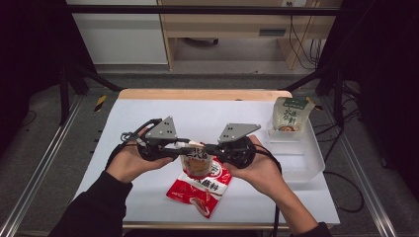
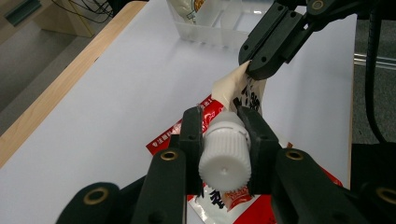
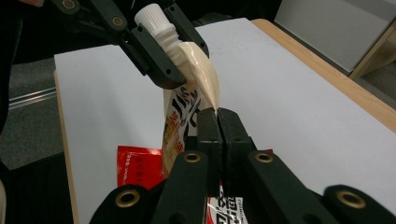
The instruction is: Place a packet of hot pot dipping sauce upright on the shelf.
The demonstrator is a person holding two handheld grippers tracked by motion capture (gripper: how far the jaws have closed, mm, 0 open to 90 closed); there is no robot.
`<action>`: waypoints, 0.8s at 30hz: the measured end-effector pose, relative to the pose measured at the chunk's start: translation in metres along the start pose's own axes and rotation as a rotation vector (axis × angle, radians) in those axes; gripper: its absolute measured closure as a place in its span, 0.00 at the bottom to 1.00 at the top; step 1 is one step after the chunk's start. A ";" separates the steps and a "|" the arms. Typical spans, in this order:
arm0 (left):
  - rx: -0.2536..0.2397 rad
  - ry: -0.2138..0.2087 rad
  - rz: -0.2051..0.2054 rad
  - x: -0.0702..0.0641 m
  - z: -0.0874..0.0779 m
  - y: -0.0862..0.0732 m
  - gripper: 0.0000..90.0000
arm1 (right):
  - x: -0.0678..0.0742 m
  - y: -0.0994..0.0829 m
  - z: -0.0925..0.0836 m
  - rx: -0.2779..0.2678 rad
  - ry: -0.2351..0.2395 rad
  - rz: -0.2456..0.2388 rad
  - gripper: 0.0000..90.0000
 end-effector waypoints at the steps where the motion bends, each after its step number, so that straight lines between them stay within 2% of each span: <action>1: 0.002 0.000 0.001 -0.001 0.000 0.001 0.81 | 0.000 0.000 -0.001 0.004 0.000 0.000 0.99; 3: 0.012 -0.003 0.013 -0.001 0.001 0.002 0.81 | 0.000 -0.001 -0.001 0.012 -0.002 -0.005 0.97; 6: 0.018 -0.006 0.027 -0.004 0.003 0.004 0.81 | -0.001 -0.003 -0.002 0.033 -0.012 -0.024 0.89; 9: 0.044 0.001 0.053 -0.005 0.005 0.004 0.81 | -0.003 -0.003 -0.005 0.041 -0.028 -0.052 0.72; 13: 0.055 0.002 0.059 -0.006 0.006 0.003 0.81 | -0.003 -0.006 -0.004 0.097 -0.030 -0.120 0.51; 19: 0.063 -0.002 0.070 -0.006 0.007 0.002 0.81 | -0.005 -0.002 0.001 0.187 -0.016 -0.241 0.37; 24: 0.066 -0.001 0.073 -0.005 0.008 0.001 0.81 | -0.009 0.002 0.005 0.236 0.009 -0.262 0.30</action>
Point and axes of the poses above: each handheld gripper's, and its own axes: z roughly forward along the jaws, y roughly out of its top, x roughly to its left, the point moved 6 cm from there along z, roughly forward along the jaws, and after that the axes turned 10 degrees about -z, right-handed, at the moved point
